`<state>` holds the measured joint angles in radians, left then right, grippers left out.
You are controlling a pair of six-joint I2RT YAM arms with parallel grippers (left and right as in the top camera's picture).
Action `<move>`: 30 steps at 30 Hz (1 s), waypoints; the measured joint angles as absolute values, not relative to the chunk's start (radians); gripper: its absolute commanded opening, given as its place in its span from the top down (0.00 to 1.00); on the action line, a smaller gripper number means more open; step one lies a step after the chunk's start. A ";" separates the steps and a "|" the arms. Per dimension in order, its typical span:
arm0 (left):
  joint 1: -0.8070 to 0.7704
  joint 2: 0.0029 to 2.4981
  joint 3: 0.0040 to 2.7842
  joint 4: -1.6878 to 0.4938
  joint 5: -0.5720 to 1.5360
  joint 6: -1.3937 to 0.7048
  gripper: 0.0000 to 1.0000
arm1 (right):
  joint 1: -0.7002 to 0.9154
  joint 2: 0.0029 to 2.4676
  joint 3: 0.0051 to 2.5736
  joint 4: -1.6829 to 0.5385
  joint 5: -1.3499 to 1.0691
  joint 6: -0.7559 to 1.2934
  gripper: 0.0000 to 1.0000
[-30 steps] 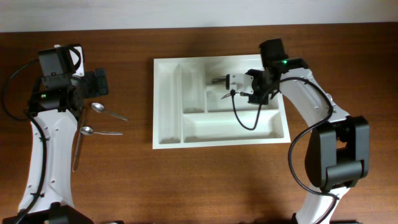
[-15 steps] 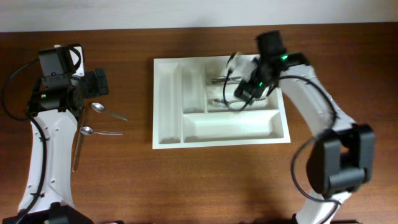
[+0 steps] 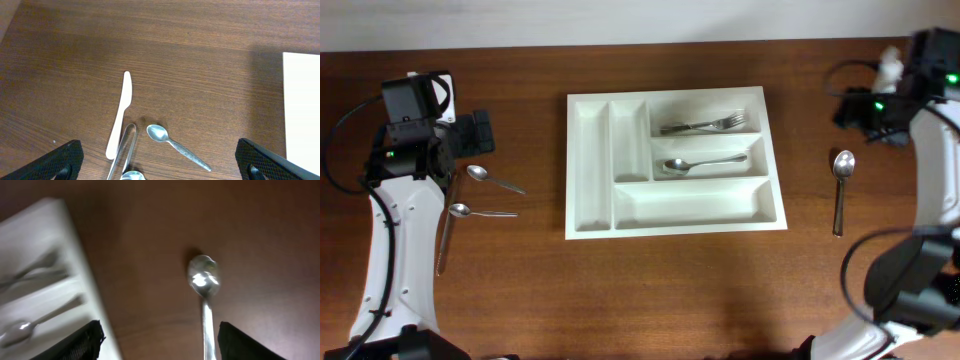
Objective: Pack container
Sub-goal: 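Grasp the last metal spoon on the right with the right gripper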
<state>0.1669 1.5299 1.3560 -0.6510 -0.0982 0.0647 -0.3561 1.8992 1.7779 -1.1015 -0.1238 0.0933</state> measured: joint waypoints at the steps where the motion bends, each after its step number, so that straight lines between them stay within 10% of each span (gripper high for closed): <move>1: 0.167 1.530 1.356 -0.651 -0.098 0.065 0.01 | -0.374 1.921 1.777 -1.107 -0.119 0.111 0.25; 24: 0.167 1.530 1.356 -0.651 -0.098 0.065 0.01 | -0.417 2.246 1.708 -1.098 -0.047 0.078 0.52; 30: 0.167 1.530 1.356 -0.651 -0.098 0.065 0.01 | -0.416 2.225 1.663 -1.047 -0.028 0.076 0.96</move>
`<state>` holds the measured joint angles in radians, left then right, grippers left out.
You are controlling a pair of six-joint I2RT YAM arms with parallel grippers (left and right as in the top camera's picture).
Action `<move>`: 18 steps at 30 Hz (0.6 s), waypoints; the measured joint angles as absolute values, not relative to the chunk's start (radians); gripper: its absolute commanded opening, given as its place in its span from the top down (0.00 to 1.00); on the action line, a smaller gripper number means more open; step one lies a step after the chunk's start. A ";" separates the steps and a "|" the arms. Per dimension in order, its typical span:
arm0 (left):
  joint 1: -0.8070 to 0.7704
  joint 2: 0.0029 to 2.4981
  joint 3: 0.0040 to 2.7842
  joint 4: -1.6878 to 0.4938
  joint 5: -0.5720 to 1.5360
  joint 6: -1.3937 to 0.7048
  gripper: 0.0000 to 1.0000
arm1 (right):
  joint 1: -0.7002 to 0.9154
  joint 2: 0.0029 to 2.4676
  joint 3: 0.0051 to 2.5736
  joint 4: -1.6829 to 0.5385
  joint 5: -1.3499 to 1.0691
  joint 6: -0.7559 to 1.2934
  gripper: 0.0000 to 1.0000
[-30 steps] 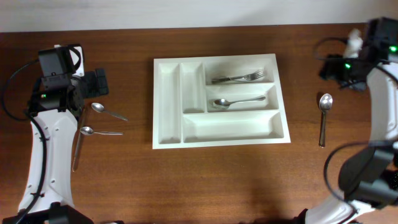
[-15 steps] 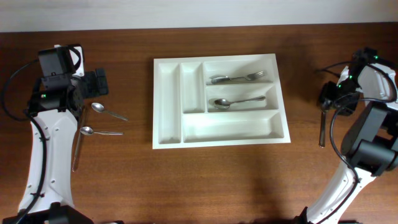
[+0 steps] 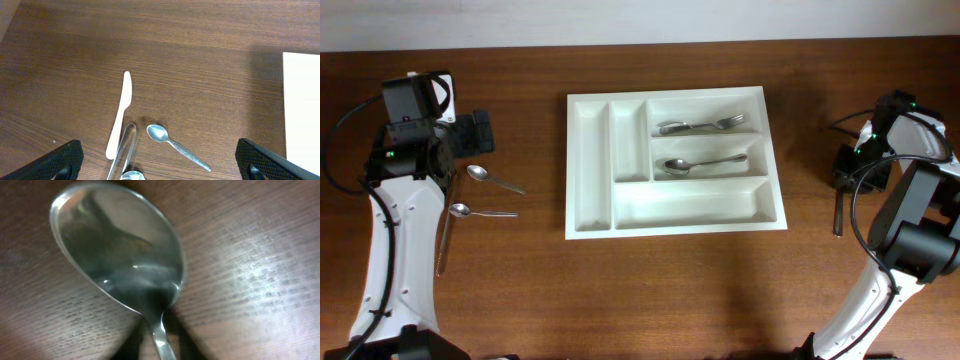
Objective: Pack container
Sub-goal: 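Grasp the last metal spoon on the right with the right gripper, then place the spoon beside the other spoon in the middle compartment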
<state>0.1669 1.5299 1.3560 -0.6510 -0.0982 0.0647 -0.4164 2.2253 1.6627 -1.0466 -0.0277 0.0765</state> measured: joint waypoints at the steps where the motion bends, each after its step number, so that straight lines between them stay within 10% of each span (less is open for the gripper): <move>1: 0.167 1.530 1.356 -0.651 -0.098 0.065 0.01 | -0.416 2.225 1.662 -1.044 -0.033 0.078 0.96; 18: 0.167 1.530 1.356 -0.651 -0.098 0.065 0.01 | -0.341 2.018 1.723 -1.136 -0.018 0.015 0.96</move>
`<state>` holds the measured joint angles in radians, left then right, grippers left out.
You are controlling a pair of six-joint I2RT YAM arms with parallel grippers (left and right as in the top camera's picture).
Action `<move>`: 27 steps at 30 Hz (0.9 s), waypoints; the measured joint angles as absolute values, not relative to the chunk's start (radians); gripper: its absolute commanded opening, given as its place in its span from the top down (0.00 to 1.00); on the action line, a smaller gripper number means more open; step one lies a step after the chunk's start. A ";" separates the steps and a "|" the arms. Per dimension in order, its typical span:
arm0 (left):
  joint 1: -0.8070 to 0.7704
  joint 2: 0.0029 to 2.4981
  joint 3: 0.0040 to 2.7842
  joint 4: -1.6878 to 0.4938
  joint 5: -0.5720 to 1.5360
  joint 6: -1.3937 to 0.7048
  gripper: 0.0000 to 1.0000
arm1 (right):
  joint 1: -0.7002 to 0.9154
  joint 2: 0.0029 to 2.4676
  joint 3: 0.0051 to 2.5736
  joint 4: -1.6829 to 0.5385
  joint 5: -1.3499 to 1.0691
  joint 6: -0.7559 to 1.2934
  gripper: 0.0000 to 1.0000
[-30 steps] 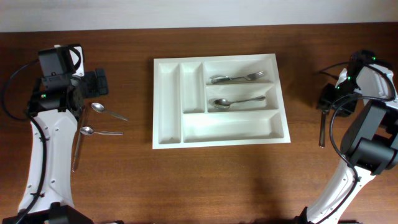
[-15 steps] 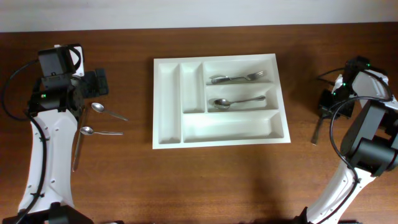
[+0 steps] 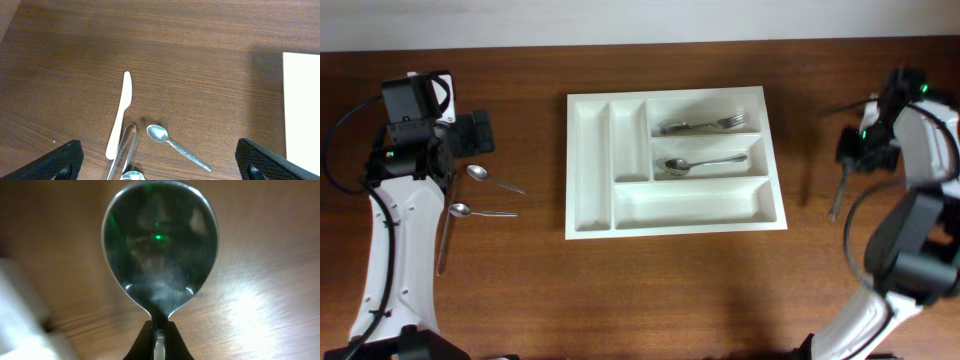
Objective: Pack container
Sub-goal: 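Place the spoon beside the other spoon in the middle compartment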
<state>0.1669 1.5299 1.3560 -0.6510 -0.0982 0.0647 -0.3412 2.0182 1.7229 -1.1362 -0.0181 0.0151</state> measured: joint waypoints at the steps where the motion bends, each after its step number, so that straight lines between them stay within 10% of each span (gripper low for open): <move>1: 0.167 1.530 1.356 -0.651 -0.098 0.065 0.01 | -0.315 1.970 1.742 -1.130 -0.020 -0.014 0.96; 13: 0.167 1.530 1.356 -0.651 -0.098 0.065 0.01 | 0.143 1.757 1.794 -1.172 -0.235 -0.831 0.96; 27: 0.167 1.530 1.356 -0.651 -0.098 0.065 0.01 | 0.201 2.066 1.752 -1.092 -0.237 -1.390 0.96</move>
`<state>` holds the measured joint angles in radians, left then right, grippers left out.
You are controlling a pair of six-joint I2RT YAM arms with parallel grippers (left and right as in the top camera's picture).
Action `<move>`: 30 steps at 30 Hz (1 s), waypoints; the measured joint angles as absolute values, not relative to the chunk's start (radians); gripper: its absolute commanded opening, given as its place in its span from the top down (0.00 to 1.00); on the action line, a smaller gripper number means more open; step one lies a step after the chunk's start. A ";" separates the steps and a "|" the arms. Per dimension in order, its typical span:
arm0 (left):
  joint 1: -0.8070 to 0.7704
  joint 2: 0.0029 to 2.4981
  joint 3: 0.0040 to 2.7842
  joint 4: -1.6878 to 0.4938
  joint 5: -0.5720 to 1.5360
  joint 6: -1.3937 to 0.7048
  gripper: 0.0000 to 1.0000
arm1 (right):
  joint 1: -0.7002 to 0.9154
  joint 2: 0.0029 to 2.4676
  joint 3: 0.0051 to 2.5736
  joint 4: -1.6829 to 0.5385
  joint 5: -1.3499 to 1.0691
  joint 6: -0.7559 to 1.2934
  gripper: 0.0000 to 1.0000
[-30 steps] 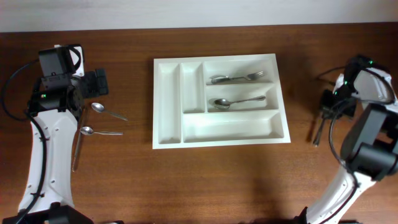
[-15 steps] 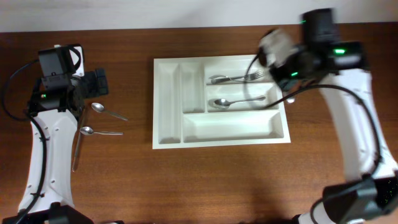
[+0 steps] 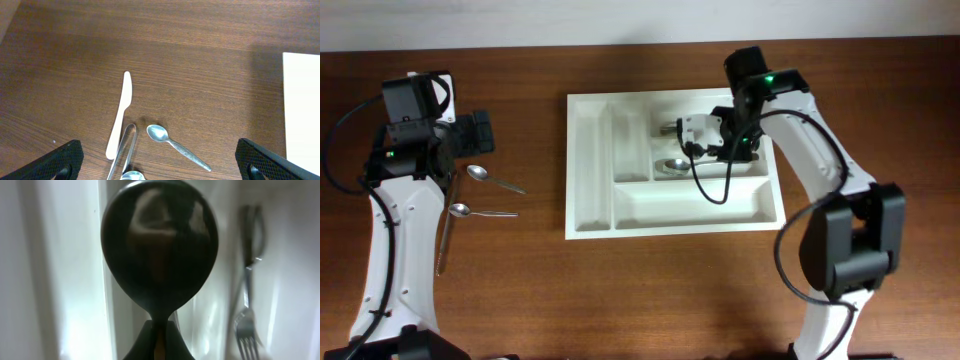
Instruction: Pack container
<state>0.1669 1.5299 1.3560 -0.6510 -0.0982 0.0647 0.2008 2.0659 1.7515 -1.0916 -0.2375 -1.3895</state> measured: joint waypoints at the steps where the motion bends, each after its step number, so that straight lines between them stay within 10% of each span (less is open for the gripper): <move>1: 0.167 1.530 1.356 -0.651 -0.098 0.065 0.01 | 0.201 2.076 1.751 -1.090 -0.237 -1.399 0.96; 4: 0.167 1.530 1.356 -0.651 -0.098 0.065 0.01 | 0.203 2.088 1.748 -1.077 -0.237 -1.417 0.63; 5: 0.167 1.530 1.356 -0.651 -0.098 0.065 0.01 | 0.205 2.088 1.749 -1.074 -0.237 -1.422 0.01; 12: 0.167 1.530 1.356 -0.651 -0.098 0.065 0.01 | 0.226 2.072 1.811 -1.114 -0.237 -1.306 0.01; 19: 0.167 1.530 1.356 -0.651 -0.098 0.065 0.01 | 0.200 1.948 2.040 -1.185 -0.225 -0.757 0.01; 30: 0.167 1.530 1.356 -0.651 -0.098 0.065 0.01 | -0.183 1.827 2.215 -1.431 -0.188 -0.108 0.01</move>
